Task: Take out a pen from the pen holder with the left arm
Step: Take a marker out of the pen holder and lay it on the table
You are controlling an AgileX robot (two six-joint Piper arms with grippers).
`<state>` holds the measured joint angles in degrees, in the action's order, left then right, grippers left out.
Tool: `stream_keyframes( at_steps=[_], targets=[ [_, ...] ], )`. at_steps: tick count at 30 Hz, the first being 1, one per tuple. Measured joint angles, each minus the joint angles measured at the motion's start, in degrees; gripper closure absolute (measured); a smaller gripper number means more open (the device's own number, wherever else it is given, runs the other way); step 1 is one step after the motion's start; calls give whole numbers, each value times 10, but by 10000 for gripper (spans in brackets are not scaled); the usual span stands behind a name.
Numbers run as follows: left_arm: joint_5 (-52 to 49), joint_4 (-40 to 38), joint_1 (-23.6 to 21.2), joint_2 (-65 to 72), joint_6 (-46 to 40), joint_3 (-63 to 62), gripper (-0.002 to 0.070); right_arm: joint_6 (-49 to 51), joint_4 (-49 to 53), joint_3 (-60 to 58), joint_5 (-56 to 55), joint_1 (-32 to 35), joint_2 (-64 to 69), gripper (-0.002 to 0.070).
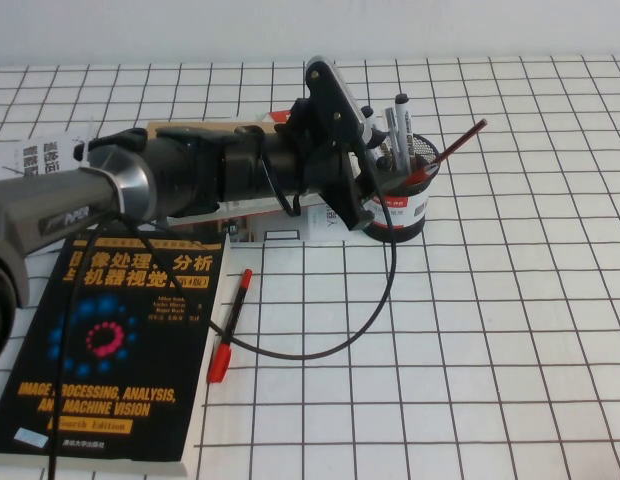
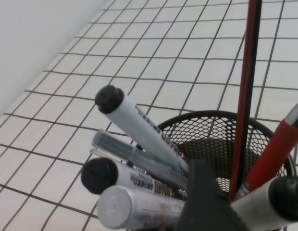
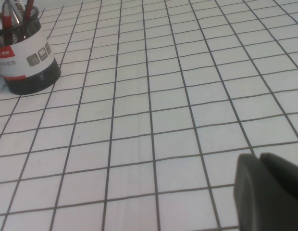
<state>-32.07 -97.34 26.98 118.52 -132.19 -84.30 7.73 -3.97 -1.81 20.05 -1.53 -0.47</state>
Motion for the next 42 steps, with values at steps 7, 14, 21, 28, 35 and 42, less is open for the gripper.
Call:
stream_keyframes(
  at_steps=[7,14,21,28,35,42],
  targets=[
    [3,0,0,10,5,-3,487,0,0,0,0,0,0,693],
    [5,-1,0,9,5,-8,548,0,0,0,0,0,0,692],
    [-15,2,0,-10,6,-22,549,0,0,0,0,0,0,693],
    [-28,3,0,-65,37,-37,550,0,0,0,0,0,0,692],
    [6,59,0,-141,194,-40,550,0,0,0,0,0,0,692],
    [-16,436,1,-207,584,-55,550,0,0,0,0,0,0,692]
  ],
)
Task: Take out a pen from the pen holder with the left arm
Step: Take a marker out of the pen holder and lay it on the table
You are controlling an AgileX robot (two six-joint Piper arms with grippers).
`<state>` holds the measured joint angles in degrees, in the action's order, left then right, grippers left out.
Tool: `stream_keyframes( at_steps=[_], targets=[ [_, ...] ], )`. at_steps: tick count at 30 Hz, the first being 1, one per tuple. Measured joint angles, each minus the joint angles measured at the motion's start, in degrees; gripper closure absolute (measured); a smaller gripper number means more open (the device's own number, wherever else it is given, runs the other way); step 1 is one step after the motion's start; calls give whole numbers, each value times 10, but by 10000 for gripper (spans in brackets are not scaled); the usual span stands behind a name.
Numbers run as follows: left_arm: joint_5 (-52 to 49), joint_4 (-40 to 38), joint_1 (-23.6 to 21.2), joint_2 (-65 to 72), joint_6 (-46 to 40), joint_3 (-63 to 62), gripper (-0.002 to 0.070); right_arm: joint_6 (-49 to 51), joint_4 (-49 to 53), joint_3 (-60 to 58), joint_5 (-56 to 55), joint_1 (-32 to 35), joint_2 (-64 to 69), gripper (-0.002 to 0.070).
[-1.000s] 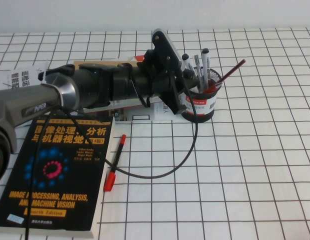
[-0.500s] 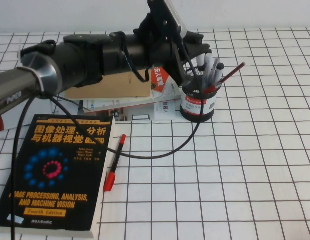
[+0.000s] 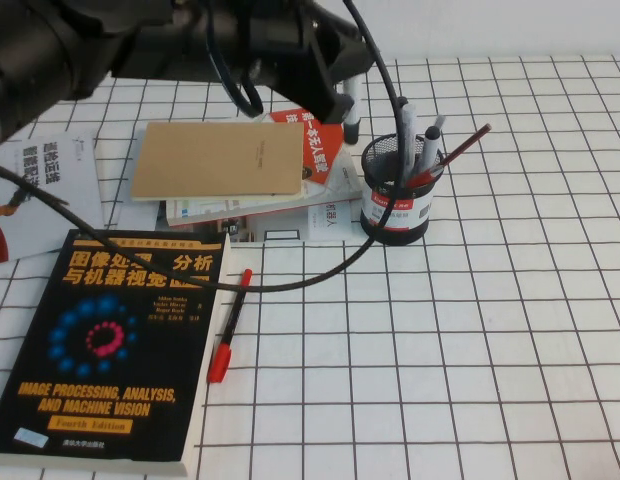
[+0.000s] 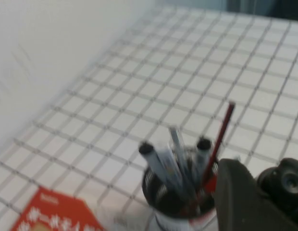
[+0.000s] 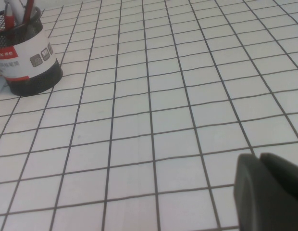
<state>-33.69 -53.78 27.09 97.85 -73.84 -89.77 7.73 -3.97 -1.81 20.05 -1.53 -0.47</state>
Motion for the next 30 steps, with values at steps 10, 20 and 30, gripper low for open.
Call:
stream_keyframes(
  at_steps=[10,20,30],
  targets=[
    [-284,525,57,20,535,-97,550,0,0,0,0,0,0,693],
    [-368,381,-3,133,649,-112,550,0,0,0,0,0,0,693],
    [-361,342,-38,220,672,-113,550,0,0,0,0,0,0,693]
  ],
)
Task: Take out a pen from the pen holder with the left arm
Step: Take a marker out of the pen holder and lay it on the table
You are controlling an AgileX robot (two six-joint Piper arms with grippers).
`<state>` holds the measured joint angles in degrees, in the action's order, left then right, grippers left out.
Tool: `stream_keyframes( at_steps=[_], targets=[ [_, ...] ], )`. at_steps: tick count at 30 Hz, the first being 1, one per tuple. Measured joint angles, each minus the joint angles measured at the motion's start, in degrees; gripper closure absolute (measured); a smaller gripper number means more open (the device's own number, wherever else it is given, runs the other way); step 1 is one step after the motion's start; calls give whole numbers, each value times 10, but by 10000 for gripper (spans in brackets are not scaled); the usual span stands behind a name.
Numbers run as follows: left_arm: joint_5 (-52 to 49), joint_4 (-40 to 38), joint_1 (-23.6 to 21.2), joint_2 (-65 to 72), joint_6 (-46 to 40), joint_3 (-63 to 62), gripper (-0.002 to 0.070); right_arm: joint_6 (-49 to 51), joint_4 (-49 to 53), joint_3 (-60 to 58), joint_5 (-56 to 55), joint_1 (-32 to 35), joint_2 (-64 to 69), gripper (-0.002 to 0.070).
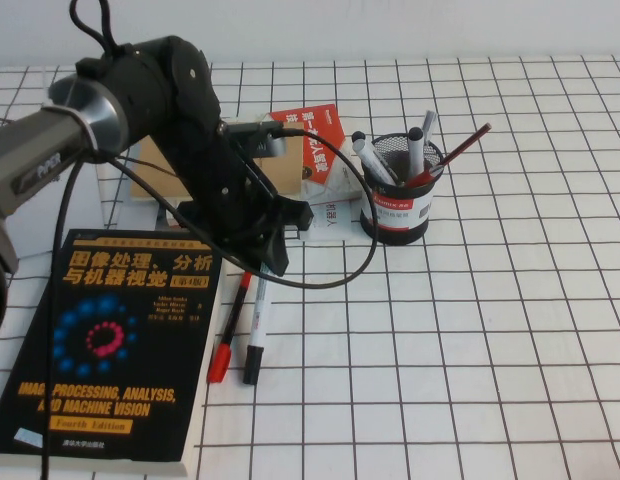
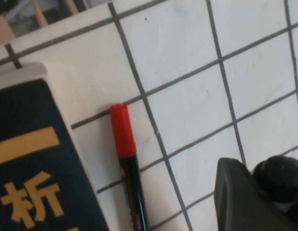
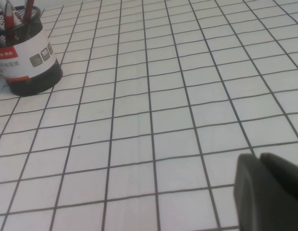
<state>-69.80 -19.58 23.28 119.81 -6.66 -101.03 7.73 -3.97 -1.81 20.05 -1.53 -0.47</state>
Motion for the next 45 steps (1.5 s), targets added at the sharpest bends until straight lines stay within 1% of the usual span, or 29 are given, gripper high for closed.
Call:
stream_keyframes(
  at_steps=[15,18,21,24,30,32,33,34,37,38,40,43,45],
  targets=[
    [21,4,0,52,26,-1,547,0,0,0,0,0,0,693],
    [26,9,0,52,26,-1,518,0,0,0,0,0,0,692],
    [28,12,0,52,26,-1,461,0,0,0,0,0,0,692],
    [28,13,0,52,26,-1,421,0,0,0,0,0,0,692],
    [10,14,0,42,23,-33,405,0,0,0,0,0,0,692],
    [4,15,0,27,9,-56,418,0,0,0,0,0,0,692],
    [4,15,0,14,-1,-64,438,0,0,0,0,0,0,692],
    [4,17,0,-3,-13,-69,471,0,0,0,0,0,0,692],
    [2,39,5,-62,-39,-73,605,0,0,0,0,0,0,693],
    [-1,51,9,-80,-42,-73,625,0,0,0,0,0,0,693],
    [0,86,22,-130,-44,-64,653,0,0,0,0,0,0,692],
    [24,127,43,-200,-43,-25,667,0,0,0,0,0,0,692],
    [42,138,58,-249,-43,11,671,0,0,0,0,0,0,693]
  ],
)
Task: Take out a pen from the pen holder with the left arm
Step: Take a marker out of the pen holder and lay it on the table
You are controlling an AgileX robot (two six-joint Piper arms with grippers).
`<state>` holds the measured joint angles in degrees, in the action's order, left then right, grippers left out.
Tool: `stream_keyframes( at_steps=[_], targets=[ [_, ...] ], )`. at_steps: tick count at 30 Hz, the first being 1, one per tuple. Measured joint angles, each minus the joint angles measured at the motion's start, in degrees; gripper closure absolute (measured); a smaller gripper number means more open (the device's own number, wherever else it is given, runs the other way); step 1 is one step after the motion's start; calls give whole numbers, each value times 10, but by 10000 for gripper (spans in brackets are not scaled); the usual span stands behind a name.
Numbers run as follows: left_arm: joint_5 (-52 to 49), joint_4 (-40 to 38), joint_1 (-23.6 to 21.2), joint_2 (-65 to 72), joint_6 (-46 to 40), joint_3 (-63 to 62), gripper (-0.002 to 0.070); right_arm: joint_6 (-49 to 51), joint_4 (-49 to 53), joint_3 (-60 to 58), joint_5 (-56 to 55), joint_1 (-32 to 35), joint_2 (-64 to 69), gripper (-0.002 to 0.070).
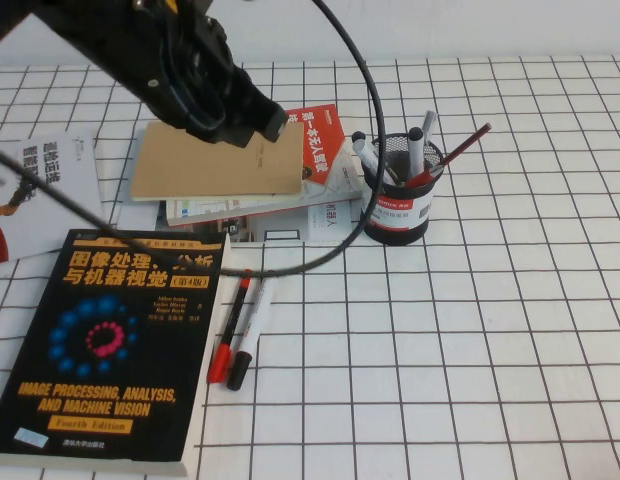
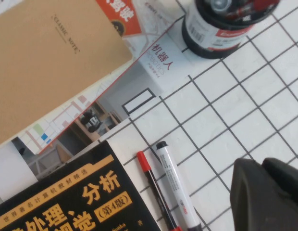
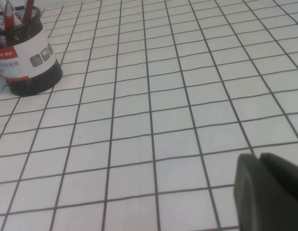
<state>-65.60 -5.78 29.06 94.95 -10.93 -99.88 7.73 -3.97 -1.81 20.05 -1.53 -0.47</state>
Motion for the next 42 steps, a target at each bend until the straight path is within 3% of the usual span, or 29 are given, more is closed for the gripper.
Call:
stream_keyframes(
  at_steps=[8,15,22,33,38,42],
  targets=[
    [109,25,64,-167,15,226,673,0,0,0,0,0,0,692],
    [212,69,72,-320,93,434,674,0,0,0,0,0,0,692],
    [176,108,72,-417,130,536,674,0,0,0,0,0,0,693],
    [115,193,71,-514,172,548,674,0,0,0,0,0,0,693],
    [217,238,63,-586,172,623,674,0,0,0,0,0,0,692],
    [353,247,-3,-676,172,733,674,0,0,0,0,0,0,692]
  ],
)
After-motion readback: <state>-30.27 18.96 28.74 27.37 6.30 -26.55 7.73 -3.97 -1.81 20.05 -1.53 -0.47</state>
